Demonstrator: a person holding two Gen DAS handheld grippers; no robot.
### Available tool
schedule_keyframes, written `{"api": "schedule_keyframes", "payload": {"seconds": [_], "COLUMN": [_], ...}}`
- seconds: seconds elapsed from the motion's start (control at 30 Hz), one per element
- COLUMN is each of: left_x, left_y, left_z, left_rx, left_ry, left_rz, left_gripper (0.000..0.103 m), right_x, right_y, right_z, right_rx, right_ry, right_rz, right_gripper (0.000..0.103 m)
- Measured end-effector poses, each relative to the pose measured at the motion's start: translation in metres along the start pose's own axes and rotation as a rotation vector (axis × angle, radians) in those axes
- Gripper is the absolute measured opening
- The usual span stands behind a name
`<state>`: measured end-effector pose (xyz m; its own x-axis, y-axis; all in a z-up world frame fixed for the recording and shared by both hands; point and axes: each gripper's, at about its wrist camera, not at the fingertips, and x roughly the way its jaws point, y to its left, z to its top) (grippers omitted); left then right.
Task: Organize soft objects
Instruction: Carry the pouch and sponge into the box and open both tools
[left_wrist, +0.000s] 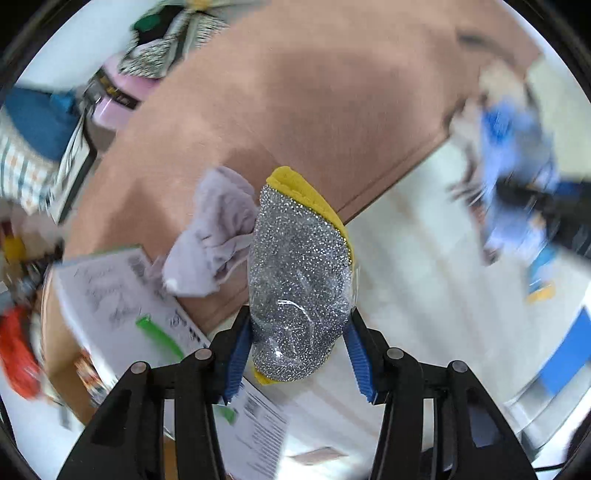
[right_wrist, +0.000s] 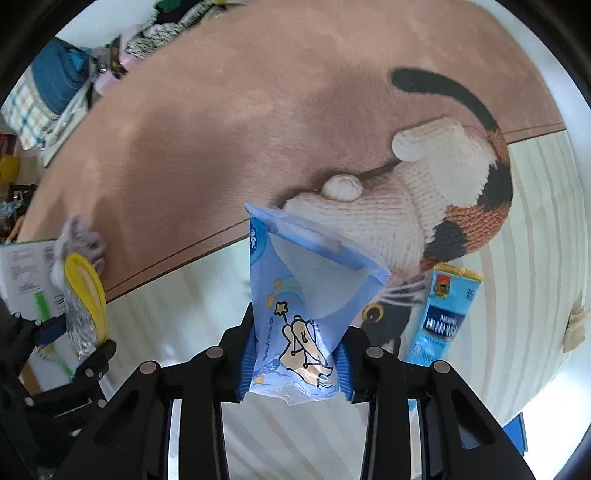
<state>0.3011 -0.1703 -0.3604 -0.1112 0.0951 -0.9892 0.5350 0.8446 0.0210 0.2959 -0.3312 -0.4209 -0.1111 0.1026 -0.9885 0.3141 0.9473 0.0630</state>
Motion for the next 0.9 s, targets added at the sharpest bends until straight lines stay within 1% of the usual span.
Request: {"api": "schedule_keyframes", "payload": {"seconds": [0.03, 0.07, 0.13, 0.17, 0.2, 0.27, 0.3, 0.37, 0.4, 0.43, 0.5, 0.63, 0.73, 0.8, 0.9], "left_x": [-0.010, -0.026, -0.050, -0.064, -0.071, -0.089, -0.094, -0.105, -0.109, -0.110, -0.110, -0.094, -0.075, -0.060, -0.029], "left_y": [0.008, 0.017, 0.033, 0.047, 0.055, 0.088, 0.097, 0.130, 0.140, 0.153, 0.180, 0.233, 0.261, 0.275, 0.294], "left_z": [-0.004, -0.014, -0.024, -0.038, -0.047, -0.076, -0.083, -0.110, -0.122, -0.135, -0.158, -0.203, -0.237, -0.251, -0.264], "left_rx": [-0.030, -0.085, -0.148, -0.199, -0.225, -0.305, -0.329, -0.387, -0.412, -0.436, -0.491, -0.583, -0.646, -0.680, -0.727], "left_ry": [-0.023, -0.063, -0.112, -0.147, -0.162, -0.206, -0.216, -0.237, -0.244, -0.247, -0.242, -0.217, -0.186, -0.160, -0.099], "left_rz": [-0.025, -0.054, -0.080, -0.112, -0.125, -0.165, -0.171, -0.182, -0.184, -0.185, -0.191, -0.190, -0.204, -0.220, -0.271], "left_gripper": [0.046, 0.046, 0.046, 0.046, 0.046, 0.046, 0.046, 0.046, 0.046, 0.046, 0.046, 0.046, 0.046, 0.046, 0.046], "right_x": [-0.008, -0.015, -0.032, -0.042, -0.053, -0.078, -0.089, -0.107, -0.116, -0.126, -0.137, -0.138, -0.129, -0.117, -0.098], "right_y": [0.004, 0.010, 0.023, 0.031, 0.041, 0.060, 0.071, 0.092, 0.112, 0.121, 0.158, 0.229, 0.270, 0.298, 0.338], "right_z": [-0.005, -0.009, -0.020, -0.026, -0.033, -0.047, -0.055, -0.073, -0.083, -0.090, -0.107, -0.137, -0.152, -0.161, -0.170], "right_rx": [-0.011, -0.024, -0.060, -0.078, -0.101, -0.141, -0.166, -0.211, -0.247, -0.268, -0.330, -0.455, -0.508, -0.540, -0.570], "right_ry": [-0.012, -0.023, -0.050, -0.063, -0.078, -0.098, -0.108, -0.124, -0.131, -0.132, -0.134, -0.121, -0.093, -0.062, -0.009], "right_rz": [0.010, 0.020, 0.039, 0.051, 0.064, 0.090, 0.106, 0.130, 0.149, 0.159, 0.179, 0.190, 0.187, 0.192, 0.207], "right_gripper": [0.038, 0.038, 0.038, 0.038, 0.038, 0.038, 0.038, 0.038, 0.038, 0.038, 0.038, 0.038, 0.038, 0.038, 0.038]}}
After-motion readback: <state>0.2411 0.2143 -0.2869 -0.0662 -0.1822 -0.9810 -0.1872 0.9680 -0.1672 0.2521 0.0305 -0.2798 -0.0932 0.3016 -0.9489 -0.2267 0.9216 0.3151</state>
